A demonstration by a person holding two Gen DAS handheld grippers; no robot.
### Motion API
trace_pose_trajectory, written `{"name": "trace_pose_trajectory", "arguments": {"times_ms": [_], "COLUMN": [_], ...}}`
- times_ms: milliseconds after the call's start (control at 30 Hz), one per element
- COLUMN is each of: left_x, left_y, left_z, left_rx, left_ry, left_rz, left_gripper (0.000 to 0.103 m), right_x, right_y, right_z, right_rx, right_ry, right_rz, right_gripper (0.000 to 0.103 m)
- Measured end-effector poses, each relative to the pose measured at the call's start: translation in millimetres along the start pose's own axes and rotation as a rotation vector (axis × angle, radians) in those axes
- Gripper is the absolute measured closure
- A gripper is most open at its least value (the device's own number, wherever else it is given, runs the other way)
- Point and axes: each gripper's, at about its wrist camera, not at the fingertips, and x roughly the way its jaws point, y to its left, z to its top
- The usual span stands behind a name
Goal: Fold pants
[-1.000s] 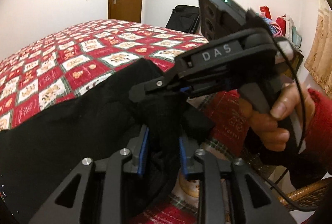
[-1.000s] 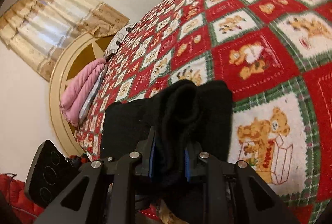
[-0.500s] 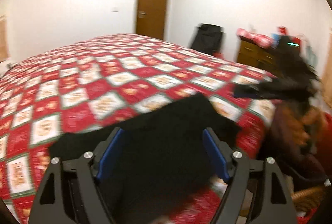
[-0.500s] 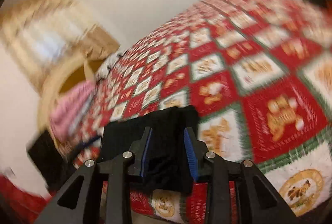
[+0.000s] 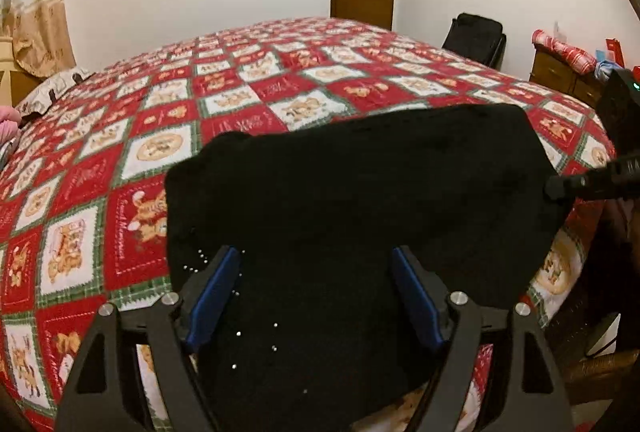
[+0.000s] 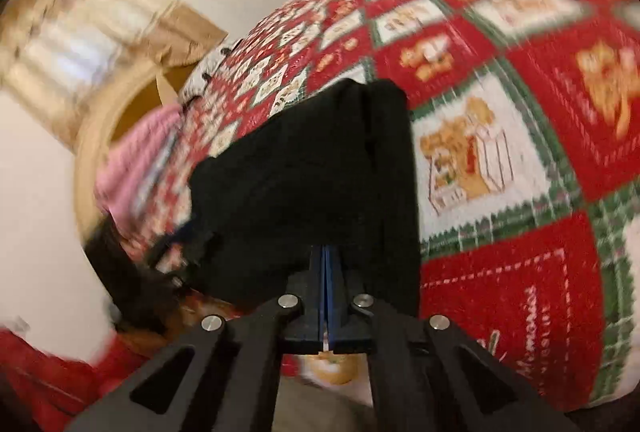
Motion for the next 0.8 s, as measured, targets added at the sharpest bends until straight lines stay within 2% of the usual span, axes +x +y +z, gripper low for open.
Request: {"name": "trace_pose_trajectory", "arguments": {"times_ms": [33, 67, 133, 233, 300, 433, 500, 533, 600, 667, 800], "left_x": [-4, -8, -18, -32, -30, -10, -6, -6, -4, -3, 0], "left_y": [1, 3, 10, 21, 25, 36, 43, 43, 41, 39, 36], "left_z": [2, 4, 6, 1, -6, -20, -24, -23, -24, -26, -24], "left_rx": [0.009, 0.011, -0.006, -0.056, -0.074, -0.135, -0.169, -0.168, -0.153, -0.138, -0.121], "left_ry": [0.005, 0.006, -0.016, -0.045, -0.035, 0.066, 0.072, 0.069, 0.069, 0.062, 0.064], "left_rz": [0.001, 0.006, 0.017, -0.011, -0.018, -0.02, -0.05, -0.053, -0.046, -0.039, -0.044], "left_gripper": [0.022, 0.022, 0.021, 0.02, 0.019, 0.019, 0.019, 0.019, 0.019, 0.017, 0.013], "right_x": [-3, -9, -19, -10, 23, 105, 151, 180, 220, 229, 234], "right_y": [6, 19, 52, 101, 136, 184, 199, 202, 196, 190, 175], "right_z": [1, 5, 10, 17, 25, 37, 41, 43, 45, 56, 74], "right_rx": [-0.012, -0.065, -0.189, -0.312, -0.38, -0.501, -0.563, -0.594, -0.611, -0.53, -0.384], "right_ry": [-0.003, -0.025, -0.08, -0.084, -0.046, 0.048, 0.101, 0.14, 0.198, 0.134, 0.124], "right_rz": [-0.009, -0.04, -0.068, 0.017, 0.077, 0.115, 0.071, 0.016, -0.108, -0.062, 0.006], "right_gripper": [0.103, 0.1, 0.1, 0.1, 0.1, 0.1, 0.1, 0.1, 0.101, 0.101, 0.101]}}
